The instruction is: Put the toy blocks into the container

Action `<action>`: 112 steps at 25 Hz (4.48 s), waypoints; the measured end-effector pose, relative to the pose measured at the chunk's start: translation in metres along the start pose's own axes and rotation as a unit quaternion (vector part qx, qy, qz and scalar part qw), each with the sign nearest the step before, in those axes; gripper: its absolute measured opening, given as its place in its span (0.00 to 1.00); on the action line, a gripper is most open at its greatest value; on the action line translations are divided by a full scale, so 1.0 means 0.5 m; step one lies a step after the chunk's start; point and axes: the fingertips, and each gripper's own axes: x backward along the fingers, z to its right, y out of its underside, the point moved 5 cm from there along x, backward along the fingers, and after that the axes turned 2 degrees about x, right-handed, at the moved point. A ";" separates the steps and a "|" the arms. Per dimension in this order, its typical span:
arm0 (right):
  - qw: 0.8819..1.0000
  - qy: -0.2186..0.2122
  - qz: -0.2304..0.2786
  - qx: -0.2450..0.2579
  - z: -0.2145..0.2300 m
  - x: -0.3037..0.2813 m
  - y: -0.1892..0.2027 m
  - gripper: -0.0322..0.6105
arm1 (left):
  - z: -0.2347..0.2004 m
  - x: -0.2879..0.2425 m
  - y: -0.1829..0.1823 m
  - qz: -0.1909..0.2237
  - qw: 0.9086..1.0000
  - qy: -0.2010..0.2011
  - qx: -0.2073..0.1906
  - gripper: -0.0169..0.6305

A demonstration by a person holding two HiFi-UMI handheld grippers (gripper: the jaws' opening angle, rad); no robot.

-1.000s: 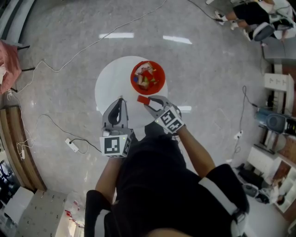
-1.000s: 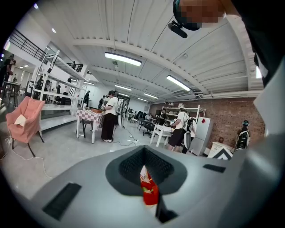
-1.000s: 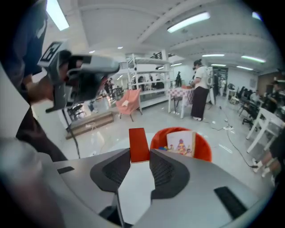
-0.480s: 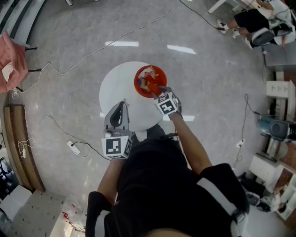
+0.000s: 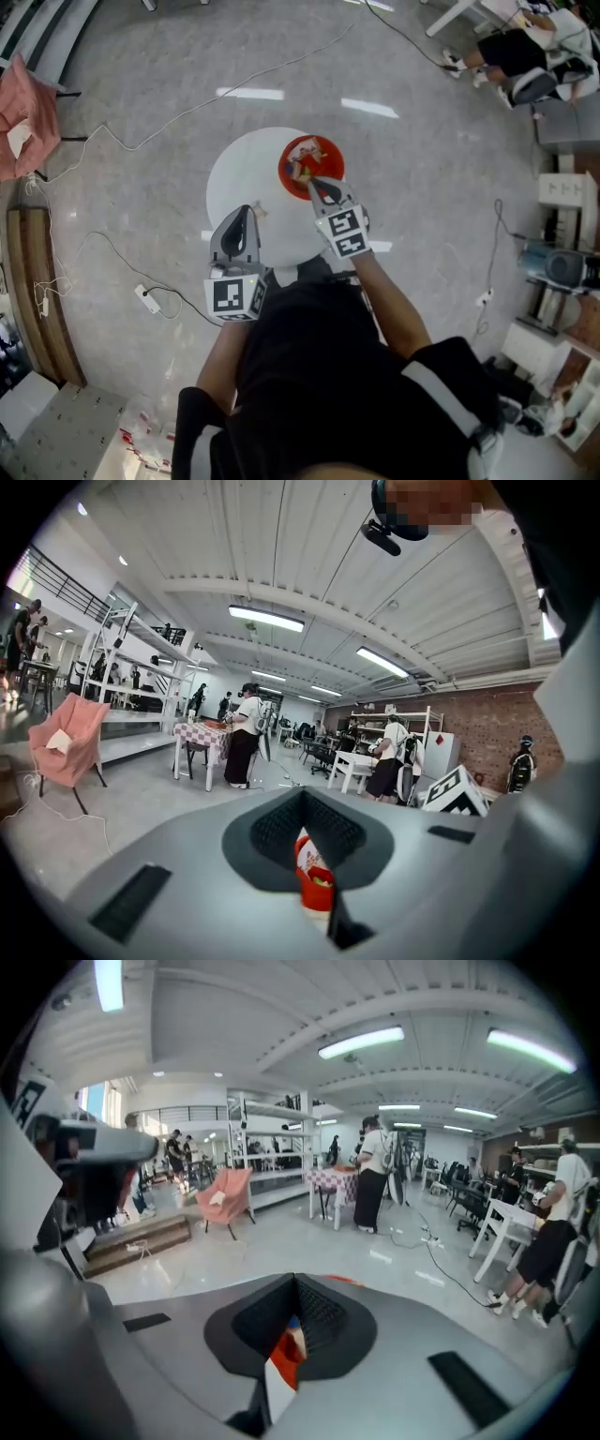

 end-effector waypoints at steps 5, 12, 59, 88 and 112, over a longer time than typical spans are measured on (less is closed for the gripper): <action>0.992 -0.021 0.121 -0.027 -0.079 0.047 -0.128 0.05 | -0.031 0.016 -0.005 0.002 1.000 -0.012 0.004 0.02; 0.985 -0.036 0.161 -0.042 -0.156 0.058 -0.189 0.05 | -0.090 0.033 0.000 -0.001 1.000 -0.022 0.009 0.02; 0.933 -0.088 -0.329 -0.117 -0.333 -0.311 0.305 0.24 | -0.236 0.009 0.027 -0.039 0.998 0.004 0.053 0.02; 0.973 0.031 -0.177 -0.147 0.061 -0.092 0.174 0.24 | 0.033 -0.070 -0.045 0.000 0.997 0.067 -0.034 0.02; 0.967 0.089 0.211 -0.111 -0.008 0.248 -0.128 0.05 | 0.077 -0.033 -0.116 0.036 0.996 0.082 -0.021 0.02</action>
